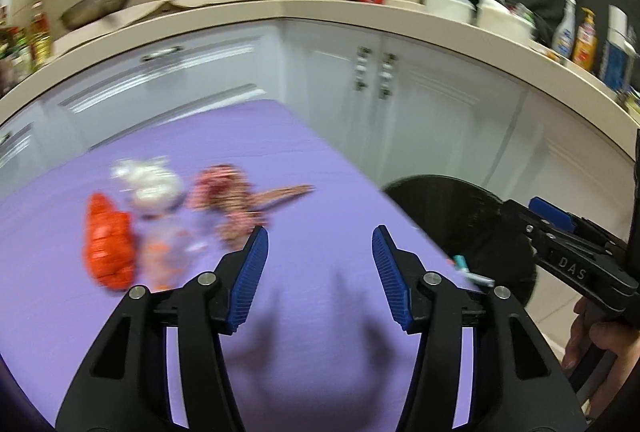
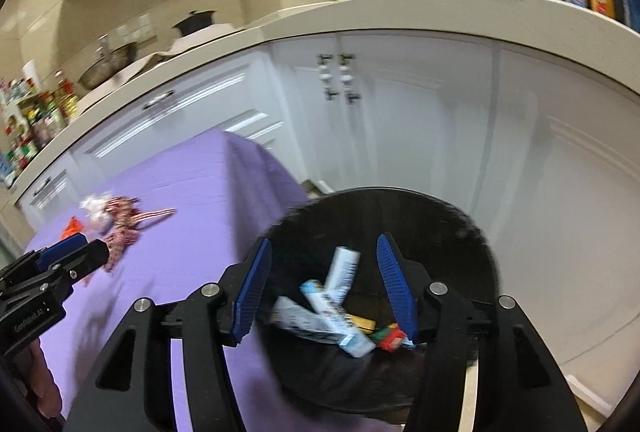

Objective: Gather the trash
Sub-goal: 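Move the right gripper to the table and grasp the red-checkered ribbon, then grasp the orange plastic bag with the left gripper while the right holds the ribbon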

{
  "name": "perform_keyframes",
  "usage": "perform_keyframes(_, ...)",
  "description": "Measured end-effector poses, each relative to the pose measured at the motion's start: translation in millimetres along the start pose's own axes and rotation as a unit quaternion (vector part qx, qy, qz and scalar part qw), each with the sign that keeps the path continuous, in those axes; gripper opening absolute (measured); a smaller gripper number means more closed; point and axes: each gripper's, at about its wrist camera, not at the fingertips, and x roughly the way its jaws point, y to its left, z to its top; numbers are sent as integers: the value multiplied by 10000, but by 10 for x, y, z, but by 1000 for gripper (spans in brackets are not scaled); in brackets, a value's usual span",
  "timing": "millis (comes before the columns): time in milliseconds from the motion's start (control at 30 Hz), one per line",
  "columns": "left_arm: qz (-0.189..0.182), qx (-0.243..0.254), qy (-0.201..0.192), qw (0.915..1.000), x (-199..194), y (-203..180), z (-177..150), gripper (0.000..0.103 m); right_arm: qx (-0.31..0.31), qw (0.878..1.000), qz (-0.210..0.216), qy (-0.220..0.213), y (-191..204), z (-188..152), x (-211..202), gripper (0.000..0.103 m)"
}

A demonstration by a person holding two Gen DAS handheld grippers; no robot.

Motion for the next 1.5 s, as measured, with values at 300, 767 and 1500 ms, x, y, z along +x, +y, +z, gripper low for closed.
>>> perform_keyframes(300, 778, -569, -55, 9953, -325, 900, -149, 58, -490, 9964, 668, 201, 832, 15, 215, 57)
perform_keyframes(767, 1475, -1248, -54, 9811, -535, 1880, -351, 58, -1029, 9876, 1038, 581, 1723, 95, 720, 57)
perform_keyframes(1500, 1351, -1490, 91, 9795, -384, 2167, -413, 66, -1175, 9833, 827, 1116, 1904, 120, 1091, 24)
